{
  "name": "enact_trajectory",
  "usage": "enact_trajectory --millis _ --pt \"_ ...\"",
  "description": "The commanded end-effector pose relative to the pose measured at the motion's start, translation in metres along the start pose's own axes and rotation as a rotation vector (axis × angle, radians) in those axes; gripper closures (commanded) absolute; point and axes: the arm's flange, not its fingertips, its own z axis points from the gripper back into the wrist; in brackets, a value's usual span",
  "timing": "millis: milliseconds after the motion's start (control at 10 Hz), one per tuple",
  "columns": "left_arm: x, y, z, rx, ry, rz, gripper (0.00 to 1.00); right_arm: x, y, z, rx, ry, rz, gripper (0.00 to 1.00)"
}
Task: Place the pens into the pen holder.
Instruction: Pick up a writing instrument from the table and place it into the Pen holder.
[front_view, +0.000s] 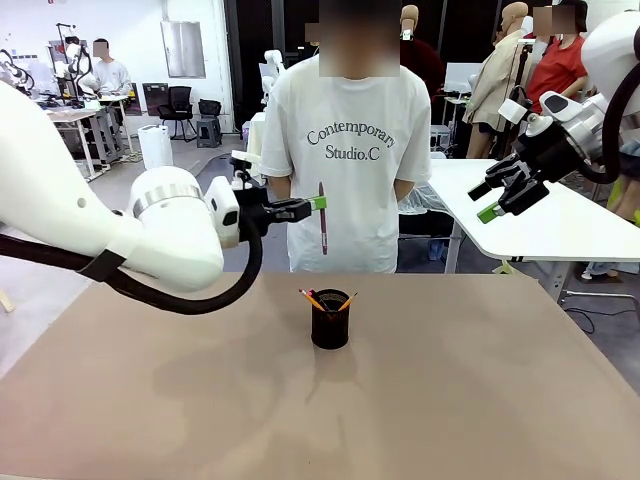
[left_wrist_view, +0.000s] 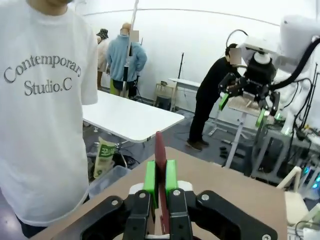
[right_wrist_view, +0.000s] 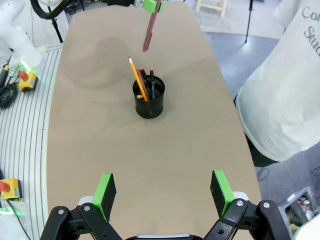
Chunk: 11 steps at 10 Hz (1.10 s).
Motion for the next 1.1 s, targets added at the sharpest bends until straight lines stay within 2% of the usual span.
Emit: enact_trajectory --millis 0,100,200,400,500,600,800,1000 --pt "-0.014 -0.002 -0.008 0.019 -0.006 -0.060 1.00 0.002 0.004 0.002 0.003 -0.001 -0.018 0.00" --pt "-0.018 0.003 -0.008 0.025 0.040 -0.060 1.00 0.002 0.004 0.002 0.003 -0.001 -0.018 0.00" --pt "-0.007 -0.003 -0.004 -0.005 0.008 -0.032 1.00 0.002 0.004 0.002 0.003 -0.001 -0.018 0.00" --pt "-0.007 -0.003 -0.004 -0.005 0.008 -0.032 1.00 0.002 0.004 0.002 0.003 -0.001 -0.018 0.00" --pt "-0.015 -0.001 -0.005 -0.002 0.025 -0.040 1.00 0.002 0.004 0.002 0.003 -0.001 -0.018 0.00" --pt "-0.026 -0.005 -0.007 -0.094 0.034 -0.127 1.00 0.002 0.004 0.002 0.003 -0.001 -0.018 0.00" --pt "-0.043 -0.010 -0.020 -0.096 -0.010 -0.166 1.00 0.002 0.004 0.002 0.003 -0.001 -0.018 0.00" --pt "-0.064 -0.011 -0.027 -0.083 0.021 -0.179 1.00 0.002 0.004 0.002 0.003 -0.001 -0.018 0.00"
